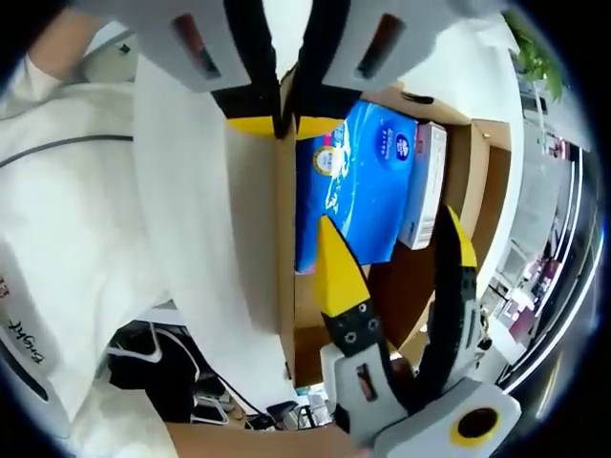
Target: Operate the shoe box by opening the lid, removing the specified soft item, and placing it in the target area until the item is outside and the box remains undamaged.
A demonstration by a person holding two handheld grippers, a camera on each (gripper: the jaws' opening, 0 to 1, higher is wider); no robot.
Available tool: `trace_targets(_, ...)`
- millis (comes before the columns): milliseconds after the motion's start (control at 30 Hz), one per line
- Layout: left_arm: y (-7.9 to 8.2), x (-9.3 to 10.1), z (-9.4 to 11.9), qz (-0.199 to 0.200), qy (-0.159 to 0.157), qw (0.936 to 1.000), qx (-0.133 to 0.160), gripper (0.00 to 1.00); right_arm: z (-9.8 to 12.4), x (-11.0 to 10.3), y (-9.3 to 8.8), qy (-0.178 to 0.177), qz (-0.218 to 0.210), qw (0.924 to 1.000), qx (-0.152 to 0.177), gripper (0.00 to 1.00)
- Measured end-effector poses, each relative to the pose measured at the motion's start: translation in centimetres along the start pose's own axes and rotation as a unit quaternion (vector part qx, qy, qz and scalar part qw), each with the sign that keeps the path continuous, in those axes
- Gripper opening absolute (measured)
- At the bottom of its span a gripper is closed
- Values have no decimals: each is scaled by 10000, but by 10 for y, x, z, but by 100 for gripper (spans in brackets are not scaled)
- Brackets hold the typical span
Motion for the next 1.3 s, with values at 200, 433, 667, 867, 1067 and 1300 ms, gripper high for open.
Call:
trace_targets(200,0,0,0,8,4,10000,5,4,-6,-4,-3,75,75,9998,-145,61)
trace_targets(433,0,0,0,14,9,10000,-7,4,-10,-8,-7,167,25,9997,-165,61)
trace_targets(667,0,0,0,0,16,10000,13,4,-19,-10,-9,267,48,9993,-269,60)
trace_targets(867,-1,-1,0,11,8,10000,19,4,-24,-8,-14,372,-17,9988,-324,61)
trace_targets(1067,0,-1,0,13,-6,10000,-7,4,-27,-8,-15,398,-28,9985,-368,63)
trace_targets(1300,0,-1,0,-4,4,10000,10,4,-30,-6,-17,347,-2,9981,-513,64)
Point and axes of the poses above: the point that each gripper's makers call its tool centre point, and the gripper's own axes: z roughly backward along the fingers, x roughly to its right, y roughly out of its top, the point moved 7 cm from there along z, roughly backward along the fingers, and after that the axes turned 6 degrees about z, right-handed, at the moved point
